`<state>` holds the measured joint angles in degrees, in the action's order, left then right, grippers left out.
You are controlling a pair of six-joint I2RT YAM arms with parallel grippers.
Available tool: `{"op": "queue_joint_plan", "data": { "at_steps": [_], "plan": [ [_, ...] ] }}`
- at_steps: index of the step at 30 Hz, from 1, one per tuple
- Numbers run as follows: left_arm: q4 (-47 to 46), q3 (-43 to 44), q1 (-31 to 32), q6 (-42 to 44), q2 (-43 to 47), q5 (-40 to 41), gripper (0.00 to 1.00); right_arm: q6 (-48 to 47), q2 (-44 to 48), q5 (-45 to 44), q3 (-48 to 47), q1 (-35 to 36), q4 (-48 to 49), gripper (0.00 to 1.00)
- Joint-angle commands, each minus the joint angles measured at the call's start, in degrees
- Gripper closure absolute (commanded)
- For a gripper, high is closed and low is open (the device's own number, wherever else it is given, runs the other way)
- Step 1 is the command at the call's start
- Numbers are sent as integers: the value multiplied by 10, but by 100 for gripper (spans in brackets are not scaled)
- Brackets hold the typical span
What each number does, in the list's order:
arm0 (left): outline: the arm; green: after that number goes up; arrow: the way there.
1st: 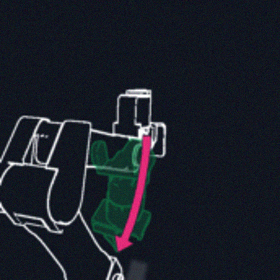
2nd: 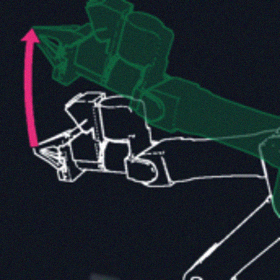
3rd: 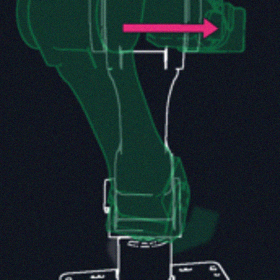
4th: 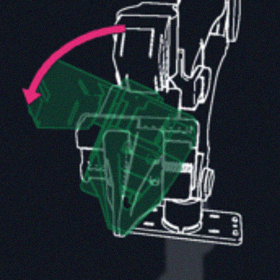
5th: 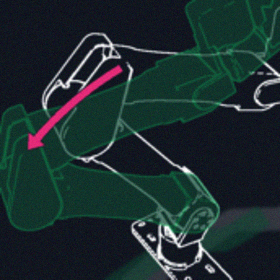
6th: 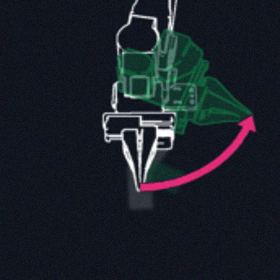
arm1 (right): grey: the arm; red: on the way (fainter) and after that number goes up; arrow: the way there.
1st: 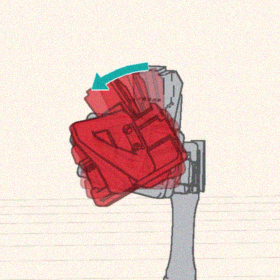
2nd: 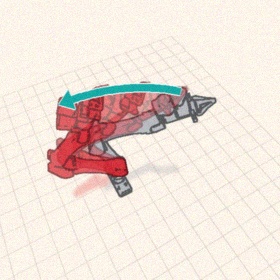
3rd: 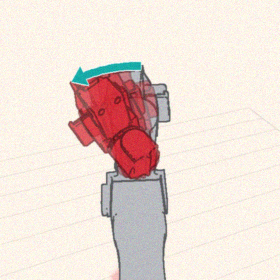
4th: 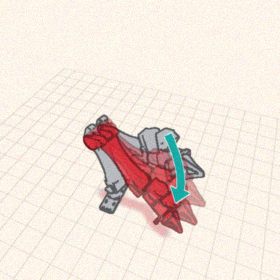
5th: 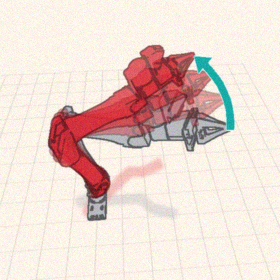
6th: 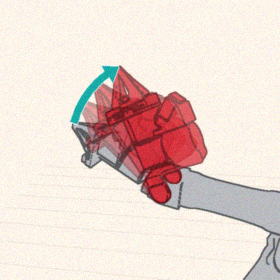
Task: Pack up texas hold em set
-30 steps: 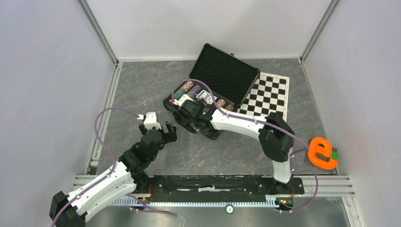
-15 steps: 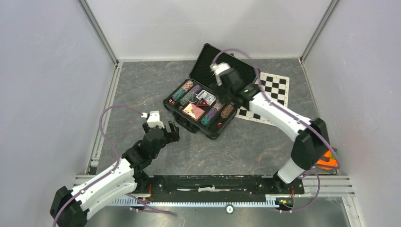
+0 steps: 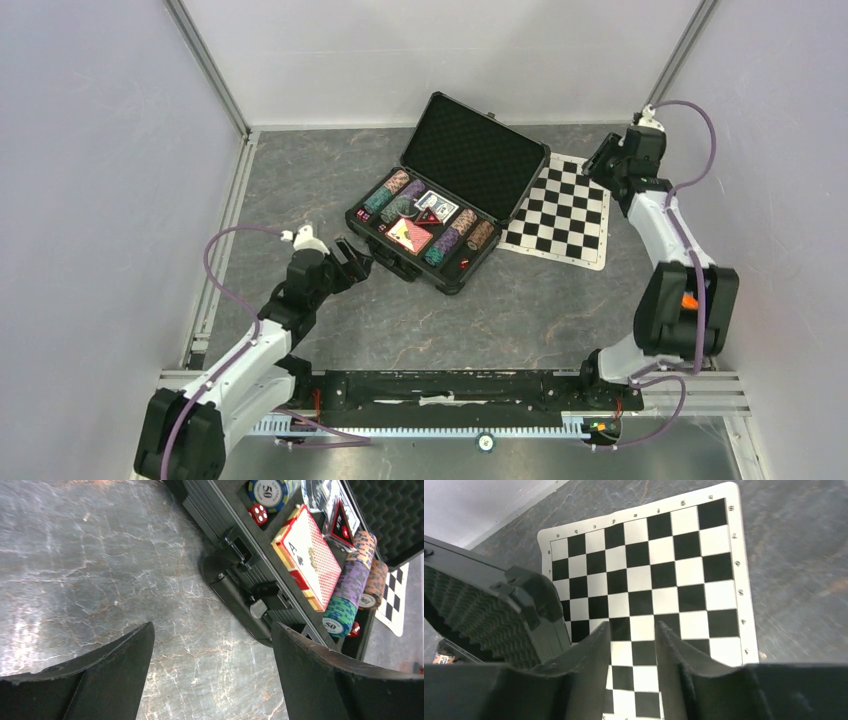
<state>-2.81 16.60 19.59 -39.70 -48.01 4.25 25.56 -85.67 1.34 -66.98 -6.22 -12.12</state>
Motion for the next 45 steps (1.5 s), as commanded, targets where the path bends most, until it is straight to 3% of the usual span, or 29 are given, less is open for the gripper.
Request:
{"op": "queue_joint_plan", "data": {
  "at_steps": [1,4,7,11,16,25,29,32,40,43,45],
  "plan": [
    [-50,-10,-7,-38,-11,-49,9,65,-99,79,-68,-1,79,67],
    [-44,-6,-14,-42,-20,-45,9,89,-208,153,-140,-8,75,87],
    [-40,5,-28,-48,-38,-62,9,104,-305,217,-207,-7,49,93],
    [-39,19,-34,-51,-51,-67,10,129,-384,340,-239,-4,96,99],
    [-53,22,-34,-48,-58,-69,12,103,-383,431,-244,28,109,100],
    [-45,10,-34,-30,-30,-82,15,38,-211,410,-97,96,136,99],
    [-28,-2,-34,-17,6,-94,23,9,-152,383,-48,130,124,98],
    [-11,-13,-34,-18,37,-96,29,-34,-119,339,-34,173,72,98],
    [2,-22,-34,-19,47,-107,34,-107,-59,172,-8,289,-20,95],
    [-7,-17,-34,-17,31,-114,38,-127,-60,147,-24,317,-43,90],
    [-26,-20,-34,-22,23,-120,40,-135,-58,127,-34,339,-45,79]
  ]
}}
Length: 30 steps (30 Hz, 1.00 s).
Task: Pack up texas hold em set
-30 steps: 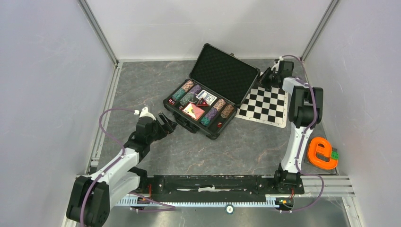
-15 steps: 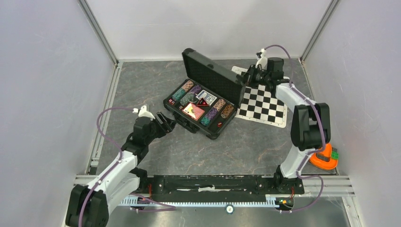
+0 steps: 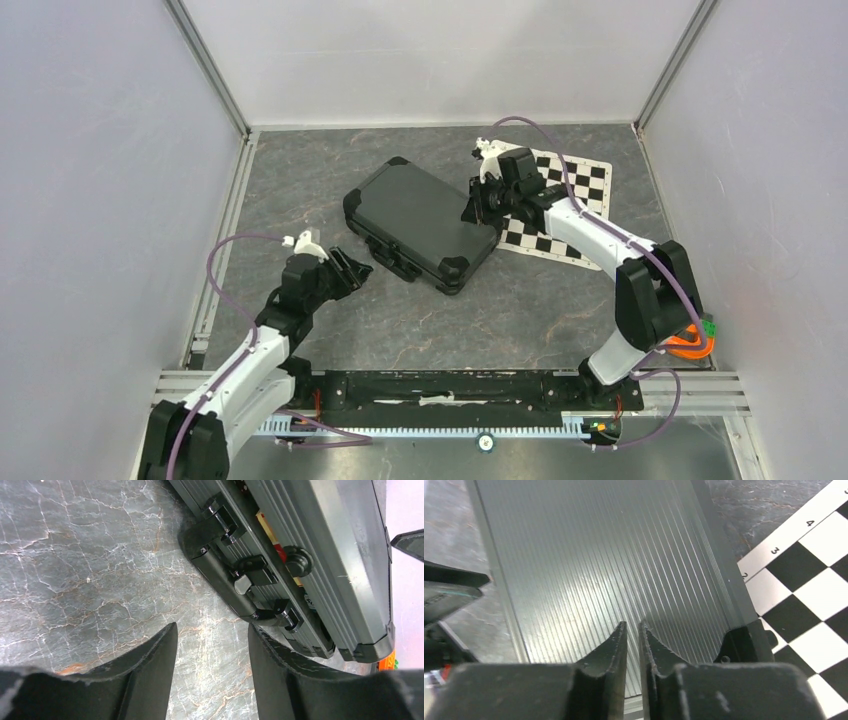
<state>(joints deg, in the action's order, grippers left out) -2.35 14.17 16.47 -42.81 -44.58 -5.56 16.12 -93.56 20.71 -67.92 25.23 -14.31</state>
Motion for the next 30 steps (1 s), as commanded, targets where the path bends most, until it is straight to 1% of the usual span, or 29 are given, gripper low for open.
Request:
{"op": "queue_joint_plan", "data": {
  "at_steps": [1,2,4,8,9,12,14,16,17,22,26,30],
  "plan": [
    [-47,1,-3,2,-16,-25,43,-50,22,-71,-28,39,-18,72],
    [-59,-2,-3,-5,-23,-28,44,-57,20,-77,-35,51,-18,68],
    [-82,-2,-3,-13,-42,-36,46,-67,9,-84,-53,78,-19,63],
    [-120,7,-3,-16,-94,-53,52,-83,-38,-95,-113,120,-40,62],
    [-131,9,-3,-17,-107,-56,54,-89,-55,-98,-138,128,-52,63],
    [-156,11,-3,-24,-144,-60,54,-103,-92,-128,-180,154,-77,65],
    [-170,15,-3,-28,-168,-65,54,-107,-113,-151,-190,165,-88,75],
    [-181,20,-3,-34,-191,-69,54,-108,-130,-160,-186,170,-97,95],
    [-191,21,-3,-37,-200,-72,54,-110,-136,-163,-180,172,-99,100],
    [-228,22,-2,-50,-244,-79,56,-115,-149,-173,-136,178,-94,100],
    [-257,29,-2,-60,-283,-91,61,-120,-145,-165,-102,182,-72,100],
    [-278,36,-2,-72,-312,-93,64,-124,-149,-165,-84,186,-61,100]
  ]
}}
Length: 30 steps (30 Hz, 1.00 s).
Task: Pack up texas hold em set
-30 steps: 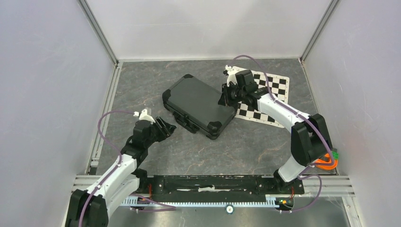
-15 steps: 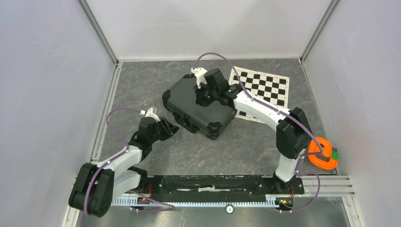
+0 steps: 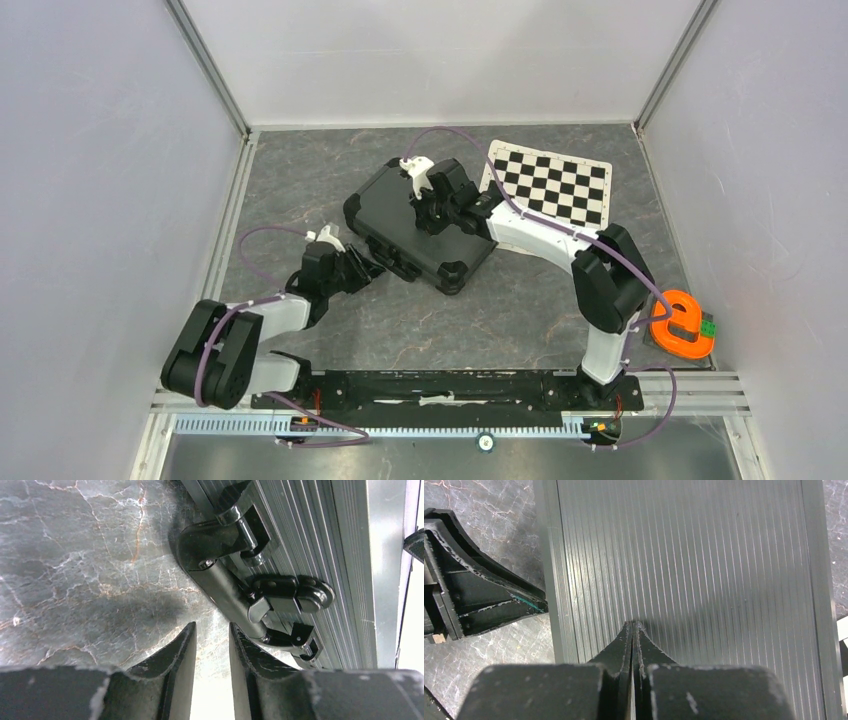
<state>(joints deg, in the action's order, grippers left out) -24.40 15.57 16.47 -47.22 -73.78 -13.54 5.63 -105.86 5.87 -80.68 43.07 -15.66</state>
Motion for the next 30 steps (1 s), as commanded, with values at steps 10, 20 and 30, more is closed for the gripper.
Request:
{"op": "queue_joint_plan", "data": {
  "at_steps": [10,20,30],
  "plan": [
    [-92,39,-2,-51,-61,-11,69,-19,-15,4,73,10,-12,100],
    [-104,63,0,-63,-26,-43,71,-18,20,3,95,11,-3,100],
    [115,66,-6,14,120,88,70,-10,146,-44,185,12,4,73]
  ]
}}
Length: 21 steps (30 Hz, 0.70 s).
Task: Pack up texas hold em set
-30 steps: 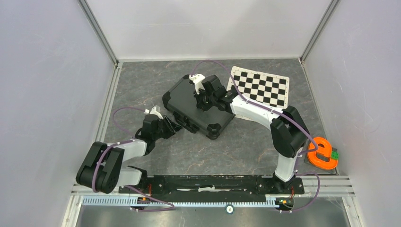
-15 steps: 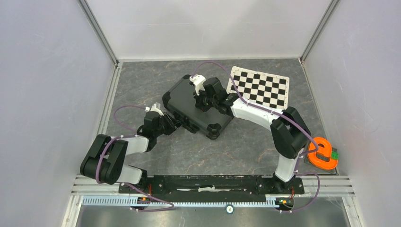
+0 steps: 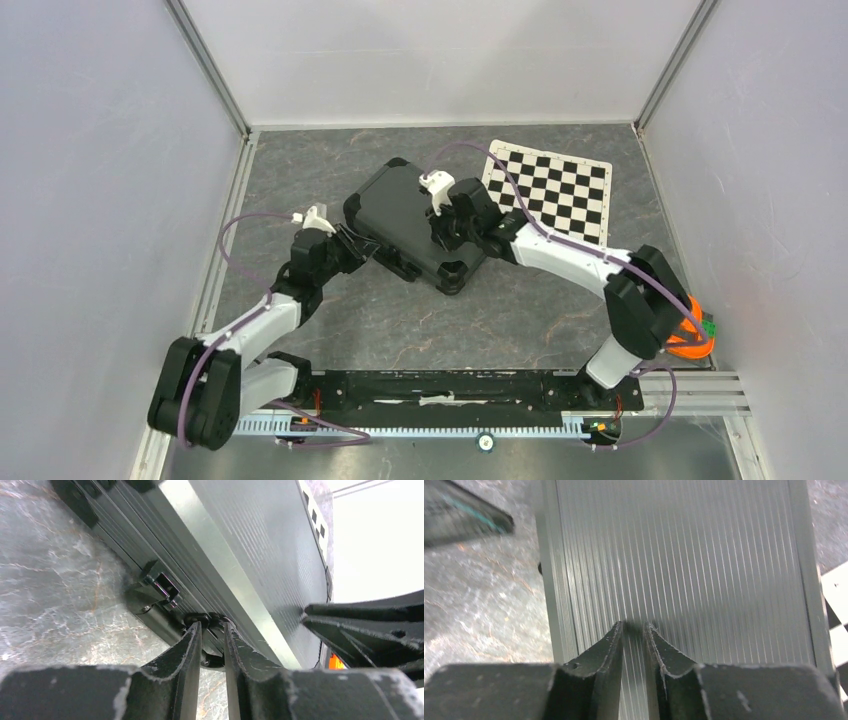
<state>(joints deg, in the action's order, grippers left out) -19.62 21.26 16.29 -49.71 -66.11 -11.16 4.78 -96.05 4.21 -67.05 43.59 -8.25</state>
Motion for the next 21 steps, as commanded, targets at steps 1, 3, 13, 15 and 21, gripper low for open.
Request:
{"op": "queue_joint_plan", "data": {
  "at_steps": [1,3,13,15,21],
  "plan": [
    [75,4,-7,40,50,75,70,-2,61,-34,58,7,-70,72],
    [78,-2,-15,40,55,85,69,-2,80,-39,67,7,-80,72],
    [48,2,-96,28,26,53,62,22,191,-44,151,7,-68,65],
    [39,8,-110,24,10,40,53,29,215,-43,172,7,-50,61],
    [-61,4,-192,-4,-78,-65,47,34,232,-60,175,7,-26,60]
  ]
}}
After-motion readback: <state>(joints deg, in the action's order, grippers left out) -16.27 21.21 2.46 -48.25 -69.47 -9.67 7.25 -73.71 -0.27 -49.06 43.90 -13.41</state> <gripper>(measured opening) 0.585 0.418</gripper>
